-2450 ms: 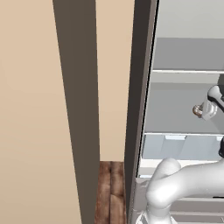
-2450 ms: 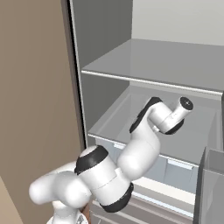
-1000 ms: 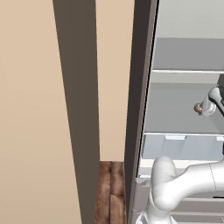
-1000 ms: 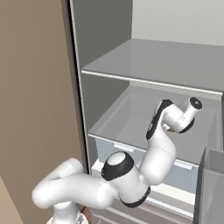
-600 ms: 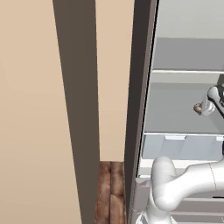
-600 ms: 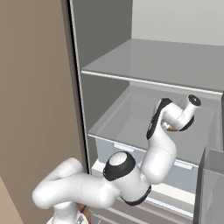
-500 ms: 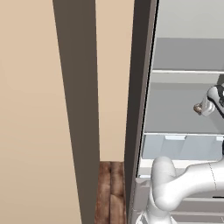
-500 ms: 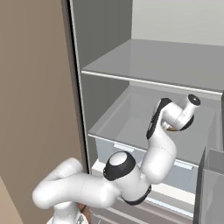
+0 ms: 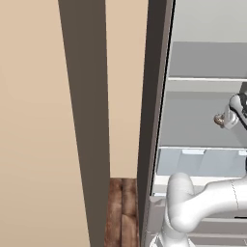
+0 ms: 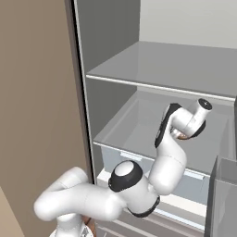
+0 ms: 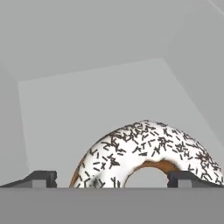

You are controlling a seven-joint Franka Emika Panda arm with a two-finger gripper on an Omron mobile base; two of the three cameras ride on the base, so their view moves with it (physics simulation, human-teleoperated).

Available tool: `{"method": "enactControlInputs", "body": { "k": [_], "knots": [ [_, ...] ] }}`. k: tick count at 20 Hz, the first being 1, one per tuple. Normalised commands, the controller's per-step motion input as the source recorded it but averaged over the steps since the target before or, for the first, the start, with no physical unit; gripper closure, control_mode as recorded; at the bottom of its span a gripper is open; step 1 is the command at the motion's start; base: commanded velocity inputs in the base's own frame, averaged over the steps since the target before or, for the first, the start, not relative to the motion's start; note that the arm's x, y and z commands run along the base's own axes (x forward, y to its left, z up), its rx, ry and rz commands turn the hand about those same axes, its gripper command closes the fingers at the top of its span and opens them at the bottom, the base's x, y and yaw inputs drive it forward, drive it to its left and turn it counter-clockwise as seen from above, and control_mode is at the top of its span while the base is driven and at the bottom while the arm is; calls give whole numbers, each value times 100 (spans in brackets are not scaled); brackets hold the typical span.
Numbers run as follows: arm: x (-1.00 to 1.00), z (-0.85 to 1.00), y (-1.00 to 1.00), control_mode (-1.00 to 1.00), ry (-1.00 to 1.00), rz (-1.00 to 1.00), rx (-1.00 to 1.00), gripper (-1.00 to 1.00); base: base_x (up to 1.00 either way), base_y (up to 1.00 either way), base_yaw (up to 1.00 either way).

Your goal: Take the cupcake and donut from the fridge and place them on the empty tray on the dining counter.

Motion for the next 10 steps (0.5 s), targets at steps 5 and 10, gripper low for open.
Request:
{"method": "enactControlInputs", "body": {
  "k": [5, 10],
  "knots": [
    [-83, -100, -17, -100, 2, 0, 0, -100, 0, 0, 0],
    [-19, -91, 0, -100, 1, 12, 0, -100, 0, 0, 0]
  ]
}}
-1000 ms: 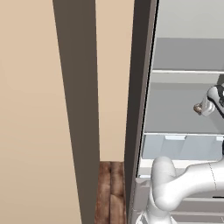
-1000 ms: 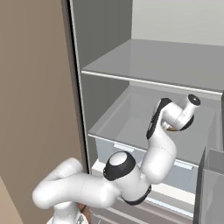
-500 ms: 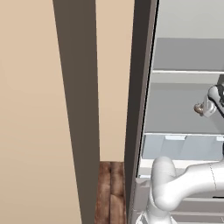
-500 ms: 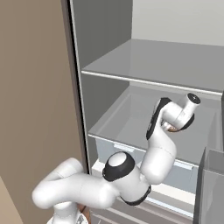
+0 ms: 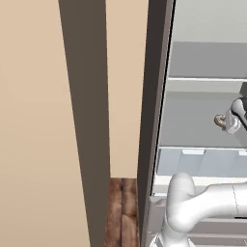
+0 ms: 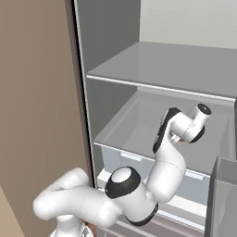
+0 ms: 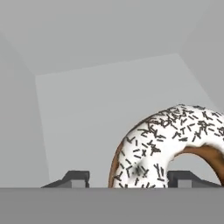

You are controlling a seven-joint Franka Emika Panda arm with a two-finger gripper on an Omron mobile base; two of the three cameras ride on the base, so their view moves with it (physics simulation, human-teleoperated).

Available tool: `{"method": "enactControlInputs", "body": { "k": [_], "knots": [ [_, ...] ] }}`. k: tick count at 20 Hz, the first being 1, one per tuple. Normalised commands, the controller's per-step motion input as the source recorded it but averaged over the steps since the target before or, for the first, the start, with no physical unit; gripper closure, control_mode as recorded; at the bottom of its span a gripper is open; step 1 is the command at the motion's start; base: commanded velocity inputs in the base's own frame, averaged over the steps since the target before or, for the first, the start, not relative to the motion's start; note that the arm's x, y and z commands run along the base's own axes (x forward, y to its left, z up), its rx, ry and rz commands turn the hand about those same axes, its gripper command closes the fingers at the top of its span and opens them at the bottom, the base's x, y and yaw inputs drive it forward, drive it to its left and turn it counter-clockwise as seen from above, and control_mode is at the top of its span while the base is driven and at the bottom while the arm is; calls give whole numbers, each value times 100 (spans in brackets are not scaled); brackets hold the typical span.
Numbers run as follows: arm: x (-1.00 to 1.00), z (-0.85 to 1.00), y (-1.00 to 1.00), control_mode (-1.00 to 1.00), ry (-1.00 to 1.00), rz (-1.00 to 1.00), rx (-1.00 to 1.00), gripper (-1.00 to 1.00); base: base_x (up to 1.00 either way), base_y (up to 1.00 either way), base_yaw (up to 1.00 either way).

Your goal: Take the cupcake and donut from the fridge and place them on the empty tray on the dining counter.

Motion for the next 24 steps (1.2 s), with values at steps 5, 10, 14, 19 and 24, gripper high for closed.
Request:
{"method": "enactControlInputs", "body": {
  "k": [5, 10, 14, 19, 24],
  "knots": [
    [16, -64, 0, -100, 1, 28, 0, -100, 0, 0, 0],
    [24, -64, 0, -100, 9, 38, 0, -100, 0, 0, 0],
    [3, -79, 0, -100, 12, 30, 0, -100, 0, 0, 0],
    [2, -30, 1, -100, 3, 6, 0, 100, 0, 0, 0],
    [-10, -49, 1, -100, -19, 0, 0, 100, 0, 0, 0]
  ]
}}
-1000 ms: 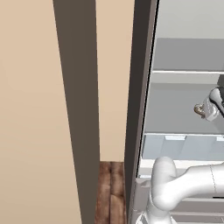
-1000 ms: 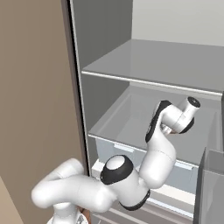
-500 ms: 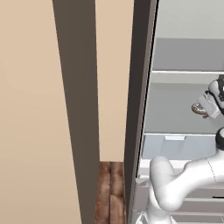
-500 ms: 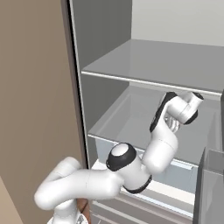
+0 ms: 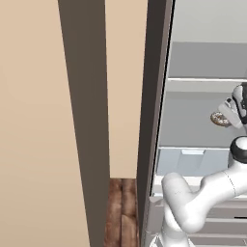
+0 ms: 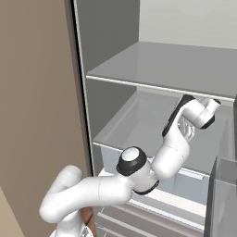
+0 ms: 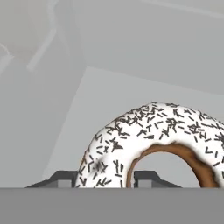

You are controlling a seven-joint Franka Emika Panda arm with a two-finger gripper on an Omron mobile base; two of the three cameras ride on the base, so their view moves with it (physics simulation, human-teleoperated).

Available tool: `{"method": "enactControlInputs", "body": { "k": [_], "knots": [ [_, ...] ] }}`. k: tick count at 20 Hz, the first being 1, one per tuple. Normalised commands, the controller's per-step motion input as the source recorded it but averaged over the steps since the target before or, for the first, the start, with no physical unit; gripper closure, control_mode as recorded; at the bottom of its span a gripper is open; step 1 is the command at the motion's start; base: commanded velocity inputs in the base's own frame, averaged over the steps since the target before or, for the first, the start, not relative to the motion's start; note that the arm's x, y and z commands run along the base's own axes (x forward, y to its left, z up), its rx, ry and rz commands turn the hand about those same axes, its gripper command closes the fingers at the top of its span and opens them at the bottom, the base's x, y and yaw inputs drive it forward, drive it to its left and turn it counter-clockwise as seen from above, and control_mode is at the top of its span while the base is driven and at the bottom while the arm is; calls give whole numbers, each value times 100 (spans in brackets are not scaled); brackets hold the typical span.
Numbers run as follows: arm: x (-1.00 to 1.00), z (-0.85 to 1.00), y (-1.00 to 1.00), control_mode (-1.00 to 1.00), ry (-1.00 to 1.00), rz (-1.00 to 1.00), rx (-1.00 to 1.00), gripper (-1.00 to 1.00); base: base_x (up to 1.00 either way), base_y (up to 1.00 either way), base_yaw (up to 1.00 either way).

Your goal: Take the cupcake and donut from the fridge and place them on the empty tray on the dining counter.

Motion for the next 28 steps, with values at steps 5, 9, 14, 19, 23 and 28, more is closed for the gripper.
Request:
{"method": "enactControlInputs", "body": {
  "k": [5, 9, 14, 19, 23, 28],
  "knots": [
    [-84, -67, 18, -100, -17, -2, -1, 100, 0, 0, 0],
    [-100, -2, 36, -100, -13, -1, 0, 100, 0, 0, 0],
    [-100, -12, 87, -100, -11, 0, 0, 100, 0, 0, 0],
    [-100, -12, 98, -100, -21, -1, 0, 100, 0, 0, 0],
    [-100, 41, 67, -100, -29, -7, 0, 100, 0, 0, 0],
    [-100, 75, 61, -100, -22, -29, 0, 100, 0, 0, 0]
  ]
}}
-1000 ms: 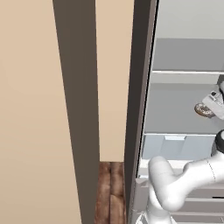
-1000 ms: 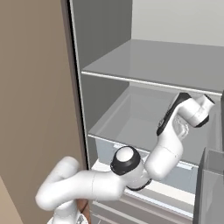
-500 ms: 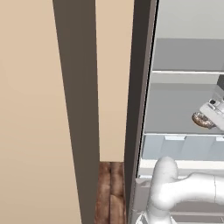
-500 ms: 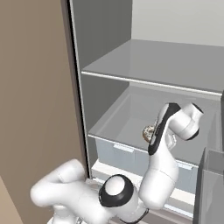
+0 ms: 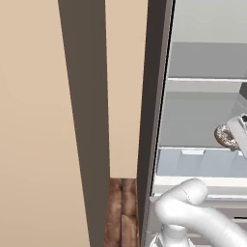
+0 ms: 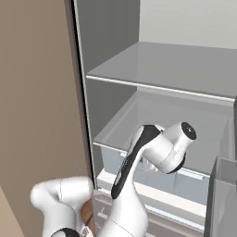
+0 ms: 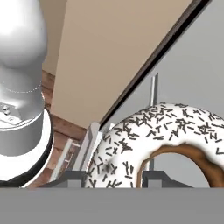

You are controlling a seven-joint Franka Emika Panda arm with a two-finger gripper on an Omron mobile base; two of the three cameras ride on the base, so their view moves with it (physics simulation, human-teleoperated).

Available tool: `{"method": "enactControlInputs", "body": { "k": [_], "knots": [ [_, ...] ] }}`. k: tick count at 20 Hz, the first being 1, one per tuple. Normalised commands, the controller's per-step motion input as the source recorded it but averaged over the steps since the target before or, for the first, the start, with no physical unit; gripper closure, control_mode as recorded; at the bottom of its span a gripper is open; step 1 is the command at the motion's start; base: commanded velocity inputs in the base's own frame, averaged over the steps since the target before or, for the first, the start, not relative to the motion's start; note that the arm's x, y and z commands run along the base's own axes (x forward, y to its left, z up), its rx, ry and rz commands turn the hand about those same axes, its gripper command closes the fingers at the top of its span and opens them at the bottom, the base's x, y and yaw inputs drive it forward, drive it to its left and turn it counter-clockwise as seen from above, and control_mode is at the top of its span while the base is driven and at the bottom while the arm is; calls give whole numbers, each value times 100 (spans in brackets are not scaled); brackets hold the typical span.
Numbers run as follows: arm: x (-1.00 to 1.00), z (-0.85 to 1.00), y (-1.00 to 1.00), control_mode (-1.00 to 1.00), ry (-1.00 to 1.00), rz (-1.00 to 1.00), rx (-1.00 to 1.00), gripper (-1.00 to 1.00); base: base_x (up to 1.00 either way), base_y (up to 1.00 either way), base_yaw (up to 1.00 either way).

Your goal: Take the cupcake and donut from the fridge and place them on the empty tray on the dining counter.

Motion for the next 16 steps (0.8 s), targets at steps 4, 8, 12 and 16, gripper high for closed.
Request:
{"method": "enactControlInputs", "body": {
  "k": [4, 8, 12, 16],
  "knots": [
    [-100, 70, 38, -100, -17, -36, 0, 100, 0, 0, 0],
    [-100, 64, 7, -100, -10, -29, 0, 100, 0, 0, 0],
    [-100, 52, 0, -100, -1, -13, 3, 100, 0, 0, 0],
    [-96, 30, 22, -100, 0, -4, 6, 100, 0, 0, 0]
  ]
}}
